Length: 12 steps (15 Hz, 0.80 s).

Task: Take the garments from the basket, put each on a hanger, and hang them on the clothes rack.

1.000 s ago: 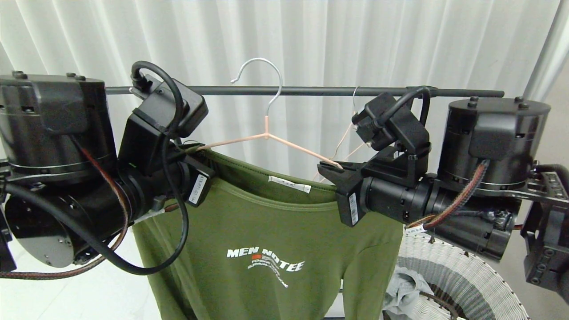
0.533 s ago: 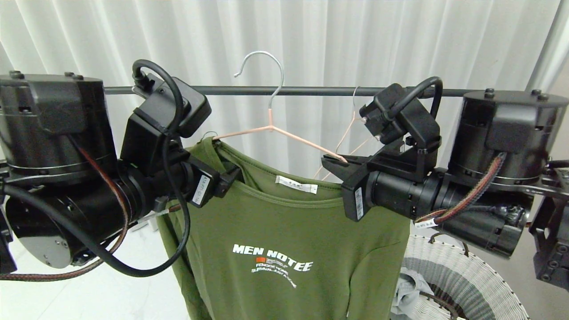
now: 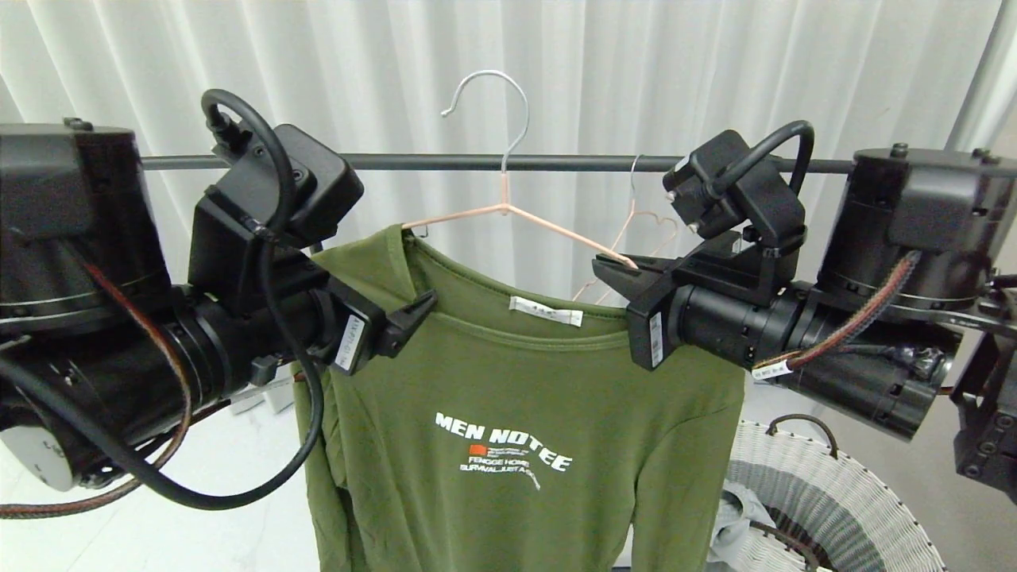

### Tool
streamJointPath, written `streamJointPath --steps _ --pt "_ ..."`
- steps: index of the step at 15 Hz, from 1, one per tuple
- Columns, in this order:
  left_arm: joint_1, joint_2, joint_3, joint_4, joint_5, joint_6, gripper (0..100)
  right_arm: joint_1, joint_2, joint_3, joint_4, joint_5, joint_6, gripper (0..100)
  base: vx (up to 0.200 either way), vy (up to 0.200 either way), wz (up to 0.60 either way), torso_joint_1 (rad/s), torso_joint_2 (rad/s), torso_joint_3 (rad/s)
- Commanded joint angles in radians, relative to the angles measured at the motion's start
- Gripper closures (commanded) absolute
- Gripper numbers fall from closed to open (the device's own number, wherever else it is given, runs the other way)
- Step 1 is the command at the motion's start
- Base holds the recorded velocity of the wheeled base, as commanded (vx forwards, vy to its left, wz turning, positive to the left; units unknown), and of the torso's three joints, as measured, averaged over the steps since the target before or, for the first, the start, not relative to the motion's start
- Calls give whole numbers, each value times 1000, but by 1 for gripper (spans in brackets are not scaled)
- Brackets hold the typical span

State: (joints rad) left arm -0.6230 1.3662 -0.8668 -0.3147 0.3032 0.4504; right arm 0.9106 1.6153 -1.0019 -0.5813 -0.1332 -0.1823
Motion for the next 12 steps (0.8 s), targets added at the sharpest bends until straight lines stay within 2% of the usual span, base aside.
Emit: streamJointPath --steps 1,8,12 --pt "0 -38 22 0 -7 -1 0 -32 -6 2 0 0 -9 100 0 0 0 0 0 0" --pt "5 -111 84 -1 -16 -55 0 -90 -68 45 0 0 -14 100 0 0 0 0 0 0" --pt "106 -170 212 -1 -16 -219 0 -113 -189 101 4 9 -22 100 0 0 0 0 0 0"
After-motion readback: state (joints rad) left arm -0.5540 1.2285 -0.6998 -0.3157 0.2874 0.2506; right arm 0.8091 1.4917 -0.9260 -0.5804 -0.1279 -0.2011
